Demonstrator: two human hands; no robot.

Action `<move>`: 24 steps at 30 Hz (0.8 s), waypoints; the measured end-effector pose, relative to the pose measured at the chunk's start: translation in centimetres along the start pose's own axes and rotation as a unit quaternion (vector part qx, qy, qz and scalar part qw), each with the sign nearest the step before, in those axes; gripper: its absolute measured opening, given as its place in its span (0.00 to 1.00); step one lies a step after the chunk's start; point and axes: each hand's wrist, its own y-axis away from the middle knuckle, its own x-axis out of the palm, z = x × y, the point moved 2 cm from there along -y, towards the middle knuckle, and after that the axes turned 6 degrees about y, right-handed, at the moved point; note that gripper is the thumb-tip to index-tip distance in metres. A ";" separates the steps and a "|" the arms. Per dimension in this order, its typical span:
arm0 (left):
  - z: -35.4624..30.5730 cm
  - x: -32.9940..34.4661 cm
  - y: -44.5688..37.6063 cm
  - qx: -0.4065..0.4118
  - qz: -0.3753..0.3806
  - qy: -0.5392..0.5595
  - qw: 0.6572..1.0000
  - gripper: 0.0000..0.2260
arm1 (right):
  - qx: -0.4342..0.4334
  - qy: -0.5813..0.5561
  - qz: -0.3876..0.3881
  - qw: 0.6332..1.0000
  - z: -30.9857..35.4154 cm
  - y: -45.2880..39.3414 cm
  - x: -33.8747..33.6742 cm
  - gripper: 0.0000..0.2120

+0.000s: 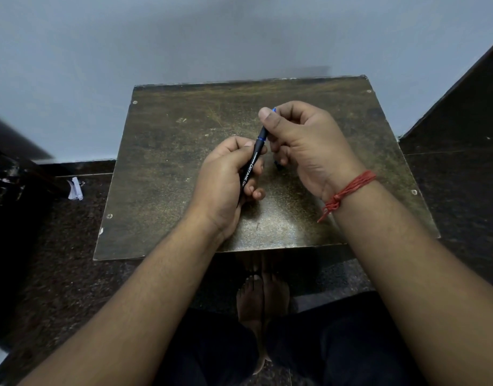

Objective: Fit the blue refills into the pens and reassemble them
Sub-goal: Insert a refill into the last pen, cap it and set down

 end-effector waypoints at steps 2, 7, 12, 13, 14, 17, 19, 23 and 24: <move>0.0 0.0 0.0 0.000 0.000 0.002 1.000 0.07 | 0.003 0.016 -0.007 1.000 -0.2 0.1 0.0 0.11; 0.0 0.0 0.0 0.003 -0.003 -0.004 1.000 0.05 | 0.016 -0.050 0.007 0.999 0.0 0.1 -0.4 0.08; 0.1 0.0 0.0 0.002 -0.005 -0.005 1.000 0.06 | 0.022 -0.059 0.033 0.997 0.1 0.3 -0.1 0.03; 0.1 0.0 0.0 0.002 -0.004 -0.009 1.000 0.06 | 0.026 -0.057 0.027 0.998 0.0 0.2 0.0 0.05; 0.1 0.1 0.0 0.002 -0.002 -0.011 1.000 0.05 | 0.030 -0.054 0.020 0.998 -0.1 0.2 0.0 0.07; 0.2 0.1 0.0 0.003 0.000 -0.009 1.000 0.05 | 0.029 -0.049 0.004 0.998 -0.2 0.3 -0.1 0.10; 0.1 0.1 0.0 0.005 0.000 -0.009 1.000 0.05 | 0.027 -0.066 0.006 0.997 -0.1 0.3 -0.3 0.09; 0.0 0.0 0.0 0.007 -0.003 -0.006 1.000 0.05 | 0.026 -0.091 0.034 0.995 0.3 0.3 -0.6 0.07; 0.0 0.0 0.0 0.006 -0.003 -0.004 1.000 0.06 | 0.025 -0.087 0.036 0.995 0.3 0.3 -0.5 0.06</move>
